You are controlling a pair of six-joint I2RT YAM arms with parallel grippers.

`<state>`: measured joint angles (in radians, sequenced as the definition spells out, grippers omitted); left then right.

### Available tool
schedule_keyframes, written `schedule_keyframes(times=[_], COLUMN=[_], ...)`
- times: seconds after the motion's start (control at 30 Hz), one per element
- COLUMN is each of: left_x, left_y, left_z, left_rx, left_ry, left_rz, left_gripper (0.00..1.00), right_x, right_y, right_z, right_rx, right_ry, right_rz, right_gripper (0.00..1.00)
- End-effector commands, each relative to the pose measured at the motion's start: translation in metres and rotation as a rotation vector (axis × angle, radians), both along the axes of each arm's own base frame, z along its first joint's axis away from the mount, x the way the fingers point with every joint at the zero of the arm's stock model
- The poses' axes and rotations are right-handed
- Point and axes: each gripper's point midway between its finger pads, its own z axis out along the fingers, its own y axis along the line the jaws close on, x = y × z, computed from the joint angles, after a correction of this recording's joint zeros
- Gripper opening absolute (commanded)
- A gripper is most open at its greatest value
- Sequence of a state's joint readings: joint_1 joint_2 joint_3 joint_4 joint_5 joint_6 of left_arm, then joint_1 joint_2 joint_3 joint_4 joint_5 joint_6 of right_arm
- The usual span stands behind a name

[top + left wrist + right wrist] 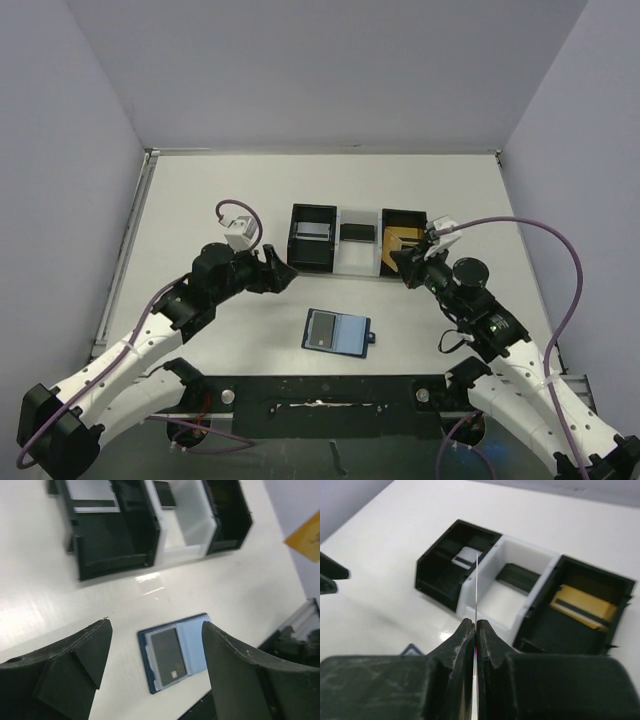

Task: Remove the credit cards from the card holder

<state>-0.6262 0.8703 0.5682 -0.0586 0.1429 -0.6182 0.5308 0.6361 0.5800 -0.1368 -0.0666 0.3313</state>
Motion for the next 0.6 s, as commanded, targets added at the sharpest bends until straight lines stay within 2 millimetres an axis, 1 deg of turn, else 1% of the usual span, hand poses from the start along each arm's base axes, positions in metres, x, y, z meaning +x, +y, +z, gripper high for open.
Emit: schedule_keyframes(times=[0.0,0.03,0.1,0.13,0.17,0.23,0.27,0.37,0.47,0.57], left_x=[0.024,0.026,0.030,0.030,0.034,0.044,0.048,0.059,0.065,0.064], left_y=[0.046,0.053,0.062,0.067,0.074,0.093,0.098,0.116,0.136,0.138], left_z=[0.004,0.005,0.002,-0.002,-0.006,-0.012,-0.014,-0.013,-0.013,-0.009], left_rx=[0.271,0.303,0.372,0.411,0.445,0.461,0.441,0.359,0.362,0.353], left_ry=[-0.021,-0.013,0.011,0.024,0.036,0.065,0.071,0.095,0.103,0.081], left_rz=[0.166,0.191,0.200,0.195,0.212,0.278,0.289,0.338,0.410,0.423], left_gripper=[0.72,0.72,0.74,0.74,0.74,0.74,0.75,0.75,0.75,0.75], right_x=[0.021,0.024,0.034,0.038,0.043,0.057,0.064,0.079,0.090,0.104], right_y=[-0.043,-0.047,-0.058,-0.059,-0.059,-0.067,-0.069,-0.063,-0.053,-0.059], right_z=[0.032,0.033,0.031,0.031,0.027,0.021,0.017,0.001,-0.017,-0.028], right_rx=[-0.258,-0.327,-0.434,-0.488,-0.554,-0.632,-0.669,-0.718,-0.689,-0.733], right_ry=[-0.319,-0.354,-0.362,-0.372,-0.377,-0.354,-0.340,-0.293,-0.238,-0.170], right_rz=[-0.141,-0.142,-0.187,-0.176,-0.161,-0.207,-0.215,-0.123,-0.001,0.001], right_gripper=[0.00,0.00,0.00,0.00,0.00,0.00,0.00,0.00,0.00,0.00])
